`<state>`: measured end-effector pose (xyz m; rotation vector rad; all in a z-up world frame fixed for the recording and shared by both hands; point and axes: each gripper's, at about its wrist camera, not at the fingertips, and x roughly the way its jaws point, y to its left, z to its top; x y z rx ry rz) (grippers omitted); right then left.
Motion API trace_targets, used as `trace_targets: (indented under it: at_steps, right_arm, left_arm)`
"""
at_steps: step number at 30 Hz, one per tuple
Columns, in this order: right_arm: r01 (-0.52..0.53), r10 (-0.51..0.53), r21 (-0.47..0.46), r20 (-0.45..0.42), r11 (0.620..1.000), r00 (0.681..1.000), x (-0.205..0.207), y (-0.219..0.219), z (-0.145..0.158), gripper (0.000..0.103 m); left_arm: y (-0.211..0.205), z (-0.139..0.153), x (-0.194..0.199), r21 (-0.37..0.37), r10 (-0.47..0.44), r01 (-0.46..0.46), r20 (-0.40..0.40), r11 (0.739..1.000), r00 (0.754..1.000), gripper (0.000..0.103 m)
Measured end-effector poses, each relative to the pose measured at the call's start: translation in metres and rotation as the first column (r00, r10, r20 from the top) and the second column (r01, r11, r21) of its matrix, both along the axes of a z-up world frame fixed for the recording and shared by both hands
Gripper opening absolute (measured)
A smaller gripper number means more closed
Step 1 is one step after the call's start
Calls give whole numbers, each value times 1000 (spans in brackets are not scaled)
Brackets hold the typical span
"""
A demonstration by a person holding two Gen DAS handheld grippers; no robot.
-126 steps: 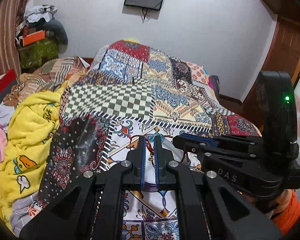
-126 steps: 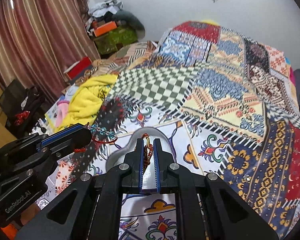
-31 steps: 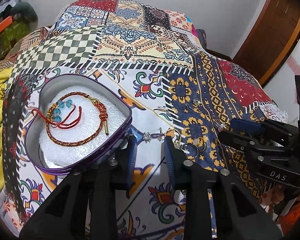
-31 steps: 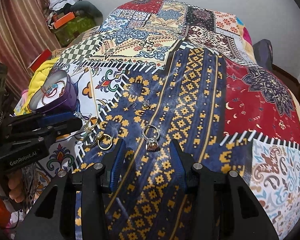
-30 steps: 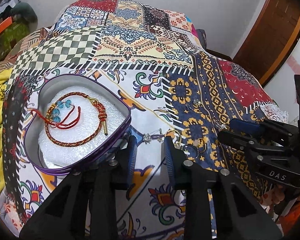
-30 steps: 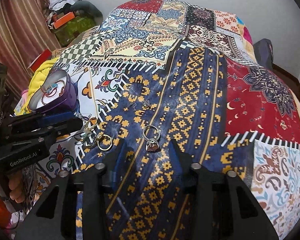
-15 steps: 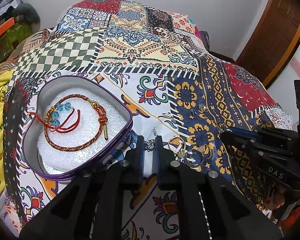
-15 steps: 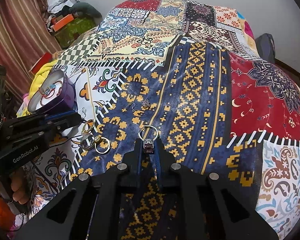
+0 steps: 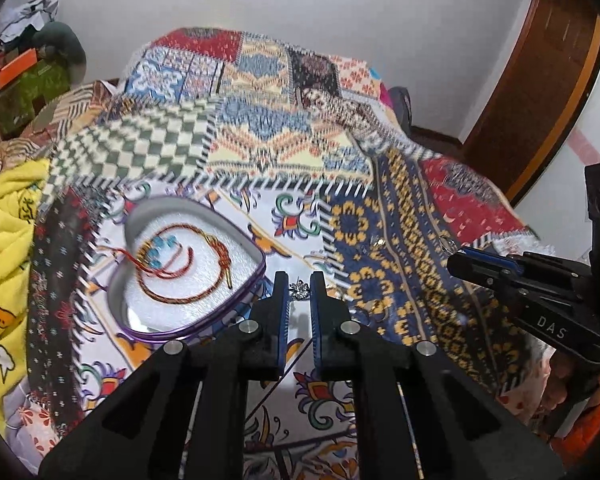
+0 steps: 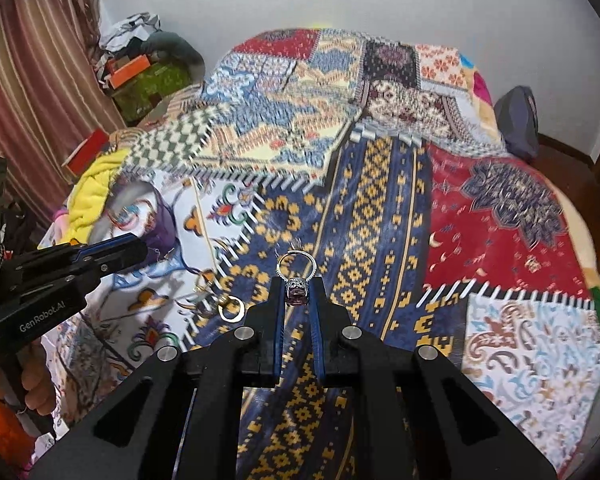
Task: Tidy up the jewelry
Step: 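Carry the pendant into the heart tin and open the right gripper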
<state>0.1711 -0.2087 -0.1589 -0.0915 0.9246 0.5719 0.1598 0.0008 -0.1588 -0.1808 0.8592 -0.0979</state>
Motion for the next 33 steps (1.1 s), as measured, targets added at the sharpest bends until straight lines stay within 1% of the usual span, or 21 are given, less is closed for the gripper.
trace_targets:
  at_steps: [6,15,20,25,33]
  right_arm:
    - [-1,0,25,63,1000,998,-11,6,26,11]
    - [-33,23,74,134,997,991,-24,25,59,10]
    - [-63,47,94,162,994,986,-29,42,70,11]
    - [-98,77,112,172,989,982,-29,59,74,11]
    - [-161,143,114,154,980,978,-21,95,64,10]
  left_arm:
    - [4,31,-16,5,7,-8,73,1000,997,9]
    - [19,66,-35,14,41,-44,164,999,986,9]
    - [32,76,-41,13,66,-70,192,997,979,9]
    - [48,81,-44,12,97,-102,208,995,973,9]
    - [73,75,-40,16,135,-141,204,990,970,9]
